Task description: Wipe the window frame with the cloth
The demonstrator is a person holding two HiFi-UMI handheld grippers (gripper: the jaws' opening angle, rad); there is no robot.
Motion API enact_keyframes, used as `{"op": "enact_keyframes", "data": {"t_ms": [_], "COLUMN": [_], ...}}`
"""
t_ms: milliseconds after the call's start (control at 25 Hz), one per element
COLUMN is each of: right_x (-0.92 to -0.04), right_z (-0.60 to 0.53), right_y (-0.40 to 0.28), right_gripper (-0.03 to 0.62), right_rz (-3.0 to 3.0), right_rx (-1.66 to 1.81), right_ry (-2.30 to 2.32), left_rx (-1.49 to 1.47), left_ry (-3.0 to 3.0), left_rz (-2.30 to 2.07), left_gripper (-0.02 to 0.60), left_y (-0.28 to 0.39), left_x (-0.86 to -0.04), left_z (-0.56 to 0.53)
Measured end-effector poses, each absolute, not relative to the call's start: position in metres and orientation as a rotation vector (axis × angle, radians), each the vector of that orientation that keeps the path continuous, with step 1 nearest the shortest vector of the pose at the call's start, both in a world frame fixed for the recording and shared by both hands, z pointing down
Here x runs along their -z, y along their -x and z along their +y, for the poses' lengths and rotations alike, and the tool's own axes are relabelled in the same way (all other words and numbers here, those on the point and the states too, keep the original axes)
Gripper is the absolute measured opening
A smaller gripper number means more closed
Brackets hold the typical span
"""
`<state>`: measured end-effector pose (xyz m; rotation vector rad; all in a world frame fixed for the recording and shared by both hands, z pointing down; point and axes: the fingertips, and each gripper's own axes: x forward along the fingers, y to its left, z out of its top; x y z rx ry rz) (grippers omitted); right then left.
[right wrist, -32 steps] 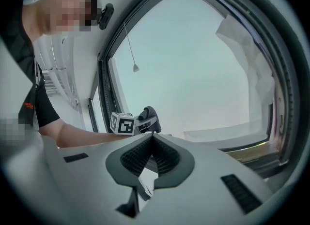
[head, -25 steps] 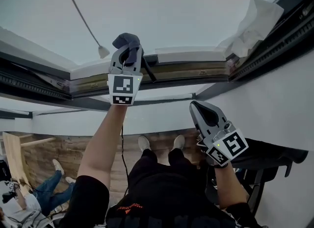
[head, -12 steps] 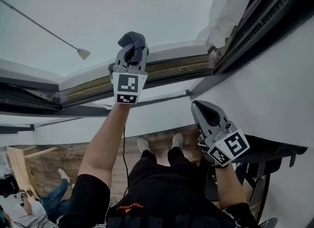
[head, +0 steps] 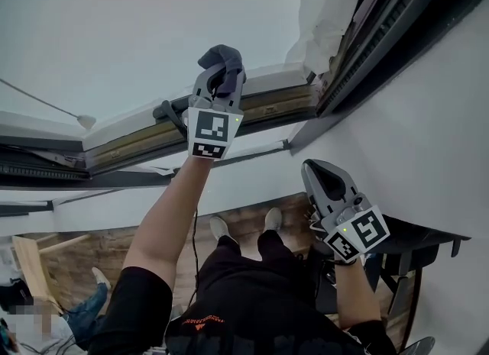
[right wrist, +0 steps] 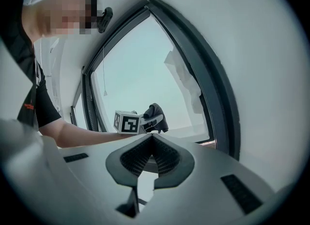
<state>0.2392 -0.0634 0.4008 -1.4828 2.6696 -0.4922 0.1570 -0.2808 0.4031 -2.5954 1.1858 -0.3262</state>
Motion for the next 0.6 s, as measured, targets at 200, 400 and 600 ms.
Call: {"op": "enact_keyframes", "data": {"t_ms": [200, 400, 600], "right_x": [-0.402, -0.405, -0.409], "right_z": [-0.062, -0.061, -0.058], "right_y": [-0.255, -0.267, -0.271], "right_gripper": [0.003, 0.005, 0.005], "right_rz": [2.649, 2.639, 2.642], "right_rx": [0.497, 0.504, 0.516], "right_ry": [1.509, 1.522, 1.521], "left_rx": [0.322, 0.315, 0.306], "left_ry": [2.616, 2.632, 2.65], "left_rz": [1.149, 1.12, 1.089], "left_gripper": [0.043, 0.043, 0.043], "left_y": [-0.183, -0.205, -0.227], "left_x": [-0.405, -0.408, -0.41], "left_z": [-0.282, -0.282, -0.282]}}
